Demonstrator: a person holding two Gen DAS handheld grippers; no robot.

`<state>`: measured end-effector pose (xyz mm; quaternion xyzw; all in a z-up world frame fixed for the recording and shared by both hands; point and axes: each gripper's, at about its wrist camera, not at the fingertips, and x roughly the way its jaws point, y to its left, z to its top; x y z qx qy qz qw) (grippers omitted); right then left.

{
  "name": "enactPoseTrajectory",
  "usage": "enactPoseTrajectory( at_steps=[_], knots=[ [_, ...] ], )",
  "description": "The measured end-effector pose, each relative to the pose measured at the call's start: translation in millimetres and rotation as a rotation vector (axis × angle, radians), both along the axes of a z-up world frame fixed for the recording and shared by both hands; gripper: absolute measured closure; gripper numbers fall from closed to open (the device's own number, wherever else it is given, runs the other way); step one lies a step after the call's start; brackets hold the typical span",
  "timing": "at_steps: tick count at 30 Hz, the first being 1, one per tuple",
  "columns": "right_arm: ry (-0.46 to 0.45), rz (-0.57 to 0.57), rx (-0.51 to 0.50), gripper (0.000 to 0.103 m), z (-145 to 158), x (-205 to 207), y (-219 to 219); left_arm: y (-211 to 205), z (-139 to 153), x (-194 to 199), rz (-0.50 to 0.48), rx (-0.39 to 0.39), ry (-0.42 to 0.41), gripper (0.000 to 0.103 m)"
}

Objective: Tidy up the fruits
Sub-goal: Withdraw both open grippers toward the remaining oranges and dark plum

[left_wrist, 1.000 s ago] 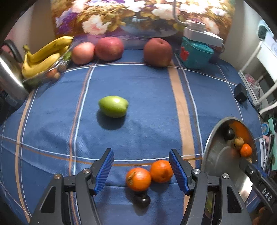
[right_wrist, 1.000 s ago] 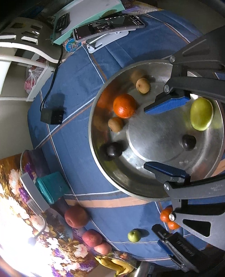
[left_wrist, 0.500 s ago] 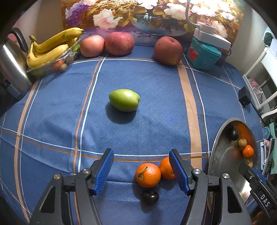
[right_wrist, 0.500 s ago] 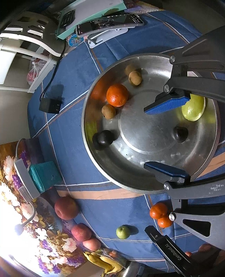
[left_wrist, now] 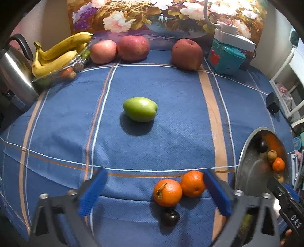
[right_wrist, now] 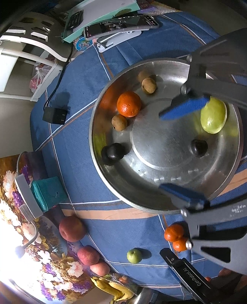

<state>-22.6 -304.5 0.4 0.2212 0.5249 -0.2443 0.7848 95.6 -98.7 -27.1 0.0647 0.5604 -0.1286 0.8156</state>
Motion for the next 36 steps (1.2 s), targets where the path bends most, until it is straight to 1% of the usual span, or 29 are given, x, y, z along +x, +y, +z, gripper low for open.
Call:
enactPoseTrajectory(
  at_steps=[2,3,4,6,11,16,21,28,31,36],
  knots=[
    [-0.002,-0.002,-0.005,0.025,-1,-1,-1,-1,-1,0,-0.004,0.014,-0.007,0.0],
    [-0.003,-0.002,-0.01,0.021,-1,-1,-1,-1,-1,0,-0.005,0.017,-0.011,0.0],
    [-0.001,-0.001,-0.018,0.01,-2,-1,-1,-1,-1,0,-0.005,0.017,-0.013,0.0],
    [-0.003,-0.001,-0.038,0.004,-1,-2,-1,0,-1,-1,-0.005,0.015,-0.015,0.0],
    [-0.036,-0.003,-0.037,0.004,3,-2,-1,-3,0,-2,-0.012,0.029,-0.028,0.0],
    [-0.047,-0.001,-0.047,0.004,4,-1,1,-4,3,-3,-0.014,0.033,-0.043,0.0],
    [-0.073,-0.018,-0.037,0.004,6,-4,-1,-5,6,-6,-0.026,0.033,-0.072,0.0],
    [-0.101,-0.026,-0.038,0.004,9,-4,1,-3,9,-8,-0.03,0.001,-0.103,0.0],
    [-0.11,-0.023,-0.03,0.004,9,-3,3,0,8,-8,-0.024,-0.004,-0.094,0.0],
    [-0.116,-0.012,-0.028,0.004,10,0,7,13,5,-7,0.013,-0.026,-0.068,0.0]
  ],
)
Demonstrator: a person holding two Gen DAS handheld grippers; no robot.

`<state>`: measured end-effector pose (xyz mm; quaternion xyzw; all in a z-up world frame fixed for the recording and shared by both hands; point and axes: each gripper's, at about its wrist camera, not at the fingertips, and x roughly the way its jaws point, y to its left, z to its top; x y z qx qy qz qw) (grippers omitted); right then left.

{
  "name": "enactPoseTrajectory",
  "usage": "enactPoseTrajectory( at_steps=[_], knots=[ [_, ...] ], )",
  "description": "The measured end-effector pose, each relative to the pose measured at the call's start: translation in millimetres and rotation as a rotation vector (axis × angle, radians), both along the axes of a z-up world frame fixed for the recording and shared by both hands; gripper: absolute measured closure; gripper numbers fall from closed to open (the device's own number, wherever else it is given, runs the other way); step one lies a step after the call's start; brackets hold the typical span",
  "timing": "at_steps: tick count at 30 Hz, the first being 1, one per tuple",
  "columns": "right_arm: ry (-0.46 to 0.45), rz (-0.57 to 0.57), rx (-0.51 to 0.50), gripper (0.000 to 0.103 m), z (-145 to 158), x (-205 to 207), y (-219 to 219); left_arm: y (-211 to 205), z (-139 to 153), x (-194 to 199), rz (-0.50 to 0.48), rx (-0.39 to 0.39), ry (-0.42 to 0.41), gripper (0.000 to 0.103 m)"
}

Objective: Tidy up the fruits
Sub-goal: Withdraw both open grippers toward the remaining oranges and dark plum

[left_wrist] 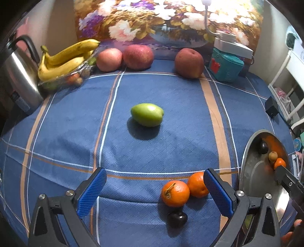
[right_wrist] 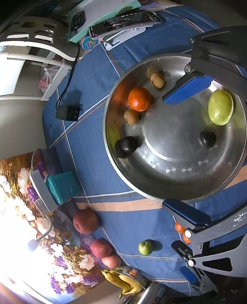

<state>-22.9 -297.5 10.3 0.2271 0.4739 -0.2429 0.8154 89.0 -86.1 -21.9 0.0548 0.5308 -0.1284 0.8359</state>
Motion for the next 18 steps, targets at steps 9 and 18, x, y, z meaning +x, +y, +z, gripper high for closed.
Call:
enactPoseTrajectory(
  at_steps=[9,18],
  knots=[
    [0.022,0.038,-0.026,0.004,3,8,16,20,8,-2,0.034,0.167,-0.102,0.0],
    [0.037,0.117,-0.026,0.004,6,23,46,43,17,1,0.06,0.152,-0.103,0.0]
  ],
)
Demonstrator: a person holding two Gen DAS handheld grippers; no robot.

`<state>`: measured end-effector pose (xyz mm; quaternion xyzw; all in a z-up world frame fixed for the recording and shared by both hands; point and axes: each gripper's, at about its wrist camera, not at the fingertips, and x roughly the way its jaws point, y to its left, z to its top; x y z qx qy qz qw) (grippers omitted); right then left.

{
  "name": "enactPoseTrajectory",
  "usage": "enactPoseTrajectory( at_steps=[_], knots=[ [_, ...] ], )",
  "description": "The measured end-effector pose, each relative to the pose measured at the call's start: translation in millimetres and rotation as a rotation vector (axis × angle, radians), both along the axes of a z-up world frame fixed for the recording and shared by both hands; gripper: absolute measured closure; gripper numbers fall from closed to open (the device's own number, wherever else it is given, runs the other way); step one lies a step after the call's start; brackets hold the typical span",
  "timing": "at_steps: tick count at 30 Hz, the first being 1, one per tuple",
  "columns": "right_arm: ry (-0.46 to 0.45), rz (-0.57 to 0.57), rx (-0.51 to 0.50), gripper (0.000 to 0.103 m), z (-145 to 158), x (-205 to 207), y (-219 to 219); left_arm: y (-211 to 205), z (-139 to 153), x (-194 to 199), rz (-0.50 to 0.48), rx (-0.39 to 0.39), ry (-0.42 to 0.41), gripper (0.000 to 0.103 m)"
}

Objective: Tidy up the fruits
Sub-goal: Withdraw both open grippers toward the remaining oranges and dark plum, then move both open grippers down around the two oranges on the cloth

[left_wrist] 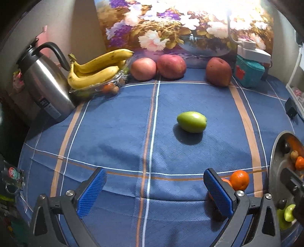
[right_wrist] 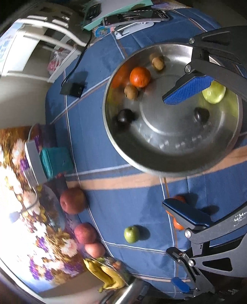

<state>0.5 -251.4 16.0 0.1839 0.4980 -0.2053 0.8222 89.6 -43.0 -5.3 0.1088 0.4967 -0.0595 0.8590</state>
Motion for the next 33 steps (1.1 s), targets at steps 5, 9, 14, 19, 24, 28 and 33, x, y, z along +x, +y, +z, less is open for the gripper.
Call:
enactPoseTrajectory(
  at_steps=[5,9,14,19,24,28,33],
  knots=[
    [0.008,0.051,0.001,0.004,1,10,21,20,8,3,0.043,-0.028,-0.005,0.0],
    [0.012,0.092,-0.002,0.004,3,17,39,38,13,5,0.095,-0.05,-0.012,0.0],
    [0.016,0.13,-0.002,0.004,4,24,55,56,16,8,0.138,-0.076,-0.004,0.0],
    [-0.009,0.15,0.019,0.004,6,31,66,66,16,10,0.163,-0.132,0.019,0.0],
    [-0.029,0.159,0.039,0.004,4,35,71,63,8,13,0.151,-0.162,0.053,0.0],
    [-0.048,0.144,0.084,0.004,0,36,67,58,3,14,0.135,-0.171,0.067,0.0],
    [-0.079,0.118,0.128,0.005,-5,36,59,56,-5,18,0.141,-0.196,0.109,0.0]
  ],
)
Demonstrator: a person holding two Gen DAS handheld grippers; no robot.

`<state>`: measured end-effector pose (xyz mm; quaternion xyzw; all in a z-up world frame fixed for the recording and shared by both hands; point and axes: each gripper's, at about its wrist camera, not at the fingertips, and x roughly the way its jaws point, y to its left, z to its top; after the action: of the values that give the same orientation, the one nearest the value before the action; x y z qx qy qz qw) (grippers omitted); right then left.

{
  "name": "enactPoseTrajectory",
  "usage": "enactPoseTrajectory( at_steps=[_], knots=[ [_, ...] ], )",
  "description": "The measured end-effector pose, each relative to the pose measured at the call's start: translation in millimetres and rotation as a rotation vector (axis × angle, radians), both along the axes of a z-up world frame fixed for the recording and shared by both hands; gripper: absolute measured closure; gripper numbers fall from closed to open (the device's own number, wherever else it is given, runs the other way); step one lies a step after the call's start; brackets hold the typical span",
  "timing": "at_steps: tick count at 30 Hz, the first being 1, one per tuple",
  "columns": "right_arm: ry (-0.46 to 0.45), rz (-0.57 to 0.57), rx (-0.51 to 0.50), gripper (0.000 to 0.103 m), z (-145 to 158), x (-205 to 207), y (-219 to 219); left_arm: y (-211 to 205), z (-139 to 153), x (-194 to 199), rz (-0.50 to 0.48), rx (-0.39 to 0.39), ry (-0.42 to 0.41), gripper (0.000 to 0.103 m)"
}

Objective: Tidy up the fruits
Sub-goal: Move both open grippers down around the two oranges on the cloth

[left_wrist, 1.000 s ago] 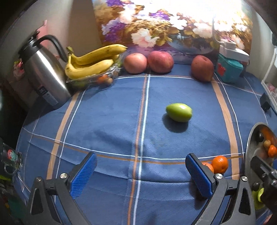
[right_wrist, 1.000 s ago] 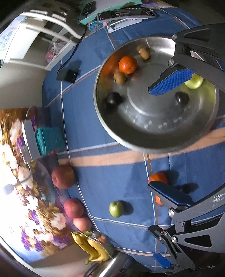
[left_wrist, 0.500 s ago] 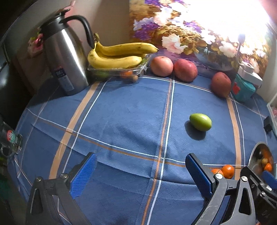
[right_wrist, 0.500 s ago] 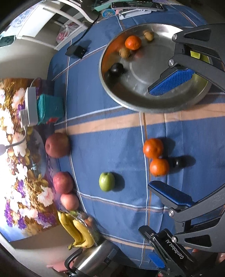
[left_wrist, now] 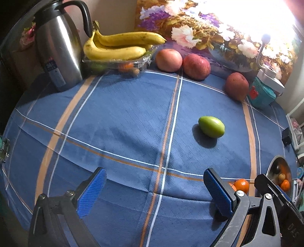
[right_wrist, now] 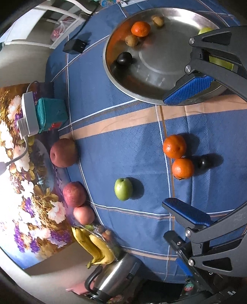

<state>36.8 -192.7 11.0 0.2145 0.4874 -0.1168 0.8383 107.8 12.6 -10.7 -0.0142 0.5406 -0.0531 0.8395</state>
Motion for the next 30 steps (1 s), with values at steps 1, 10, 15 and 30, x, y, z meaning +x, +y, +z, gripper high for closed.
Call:
enactPoseTrajectory(
  at_steps=[1,10,15,30],
  knots=[
    [-0.002,-0.004,0.005,0.006,-1,0,-1,0,-2,0,0.001,-0.006,0.004,0.0],
    [0.01,-0.01,0.059,0.026,-18,3,-9,-7,-16,3,-0.005,-0.082,0.06,0.001],
    [0.025,-0.002,0.097,0.038,-28,5,-10,-15,-20,3,-0.024,-0.109,0.08,0.004],
    [0.058,-0.038,0.212,0.058,-54,4,-21,-31,-23,2,-0.054,-0.122,0.103,0.005]
  ],
)
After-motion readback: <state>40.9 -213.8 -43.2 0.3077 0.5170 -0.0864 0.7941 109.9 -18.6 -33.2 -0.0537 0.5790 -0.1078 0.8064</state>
